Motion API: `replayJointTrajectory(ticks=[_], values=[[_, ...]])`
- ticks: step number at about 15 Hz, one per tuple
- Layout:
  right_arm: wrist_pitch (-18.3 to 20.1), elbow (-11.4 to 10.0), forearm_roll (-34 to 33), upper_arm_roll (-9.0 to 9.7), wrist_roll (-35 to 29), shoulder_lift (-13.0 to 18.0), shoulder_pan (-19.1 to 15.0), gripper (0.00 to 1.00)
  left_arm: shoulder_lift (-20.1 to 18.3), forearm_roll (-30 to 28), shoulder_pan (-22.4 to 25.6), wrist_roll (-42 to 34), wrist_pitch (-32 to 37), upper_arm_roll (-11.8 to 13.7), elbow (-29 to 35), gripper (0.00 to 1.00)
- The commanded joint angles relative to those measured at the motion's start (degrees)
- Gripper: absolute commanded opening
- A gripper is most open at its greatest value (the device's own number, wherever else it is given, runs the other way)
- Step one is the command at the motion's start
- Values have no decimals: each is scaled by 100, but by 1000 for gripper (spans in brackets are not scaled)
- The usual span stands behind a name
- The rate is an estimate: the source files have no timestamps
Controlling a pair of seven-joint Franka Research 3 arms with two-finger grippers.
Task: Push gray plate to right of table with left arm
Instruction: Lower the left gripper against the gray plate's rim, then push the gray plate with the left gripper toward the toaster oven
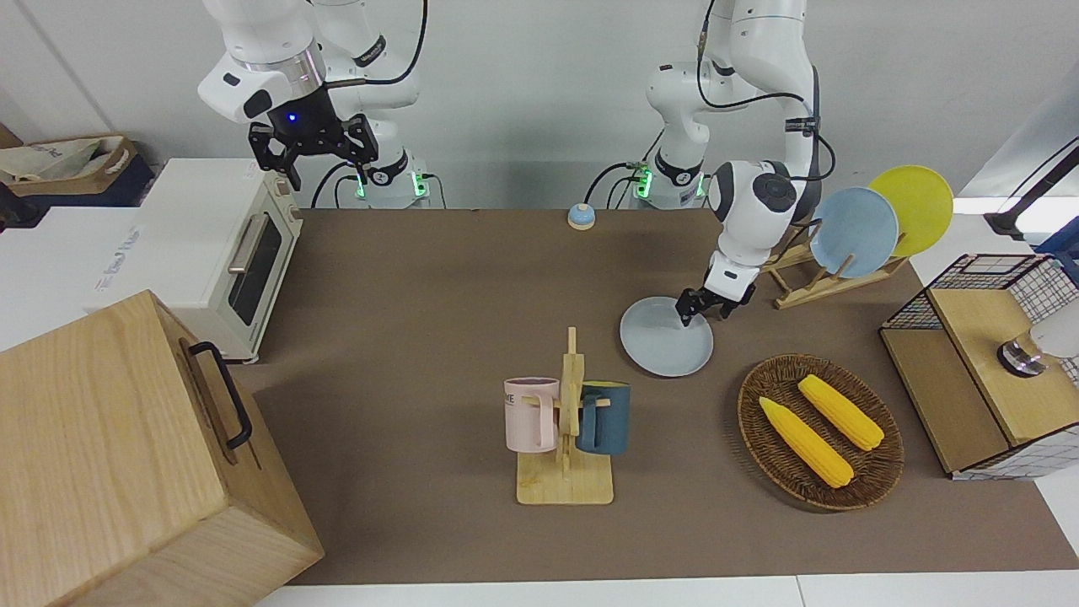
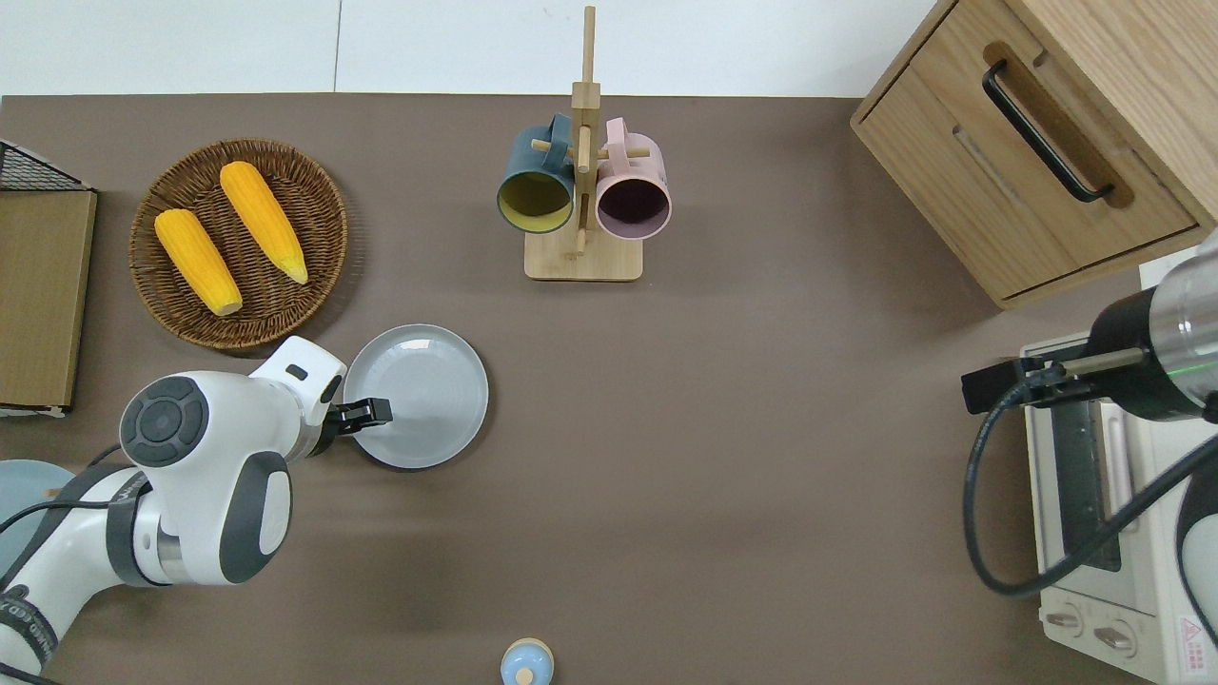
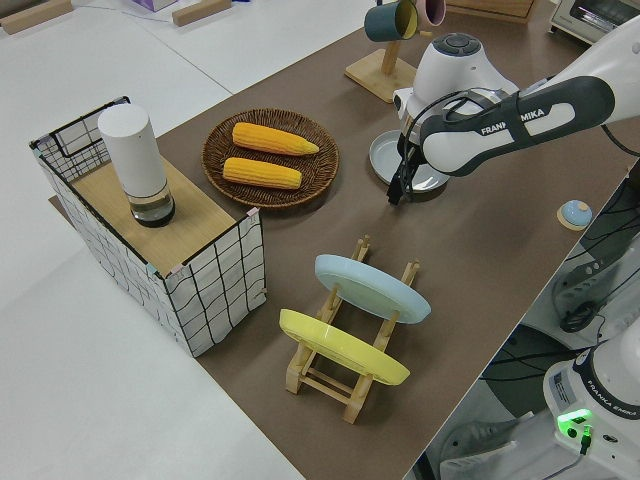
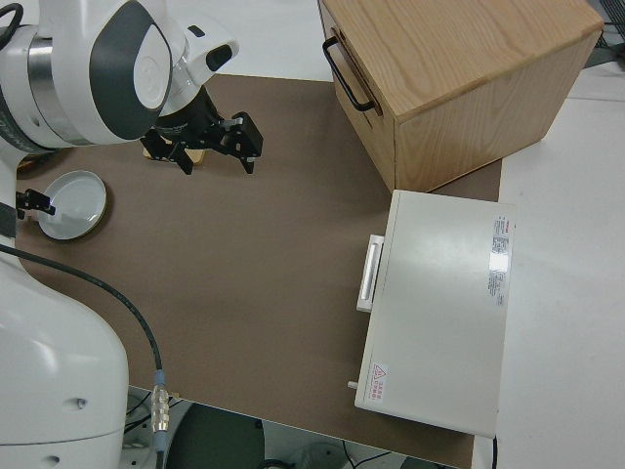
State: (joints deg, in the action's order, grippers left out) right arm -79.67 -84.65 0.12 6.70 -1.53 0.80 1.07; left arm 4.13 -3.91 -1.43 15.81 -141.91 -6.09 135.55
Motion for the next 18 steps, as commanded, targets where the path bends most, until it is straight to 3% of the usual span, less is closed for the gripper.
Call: replayJointTrajectory(ticks=[1, 3, 4, 14, 18], values=[[83, 46, 59, 86, -5, 17, -115, 983, 9, 13, -77, 115, -161, 29, 112, 279], [83, 46, 59, 86, -5, 17, -115, 983, 17, 13, -77, 281, -170, 20, 112, 55], [83, 46, 59, 77, -14, 17, -115, 983, 26, 13, -94, 343, -170, 20, 112, 1], [83, 46, 59, 86, -5, 17, -115, 983, 70, 13, -138, 396, -161, 20, 112, 0], [83, 46, 59, 77, -5, 17, -115, 983, 70, 13, -577, 1089, -161, 20, 59, 0]])
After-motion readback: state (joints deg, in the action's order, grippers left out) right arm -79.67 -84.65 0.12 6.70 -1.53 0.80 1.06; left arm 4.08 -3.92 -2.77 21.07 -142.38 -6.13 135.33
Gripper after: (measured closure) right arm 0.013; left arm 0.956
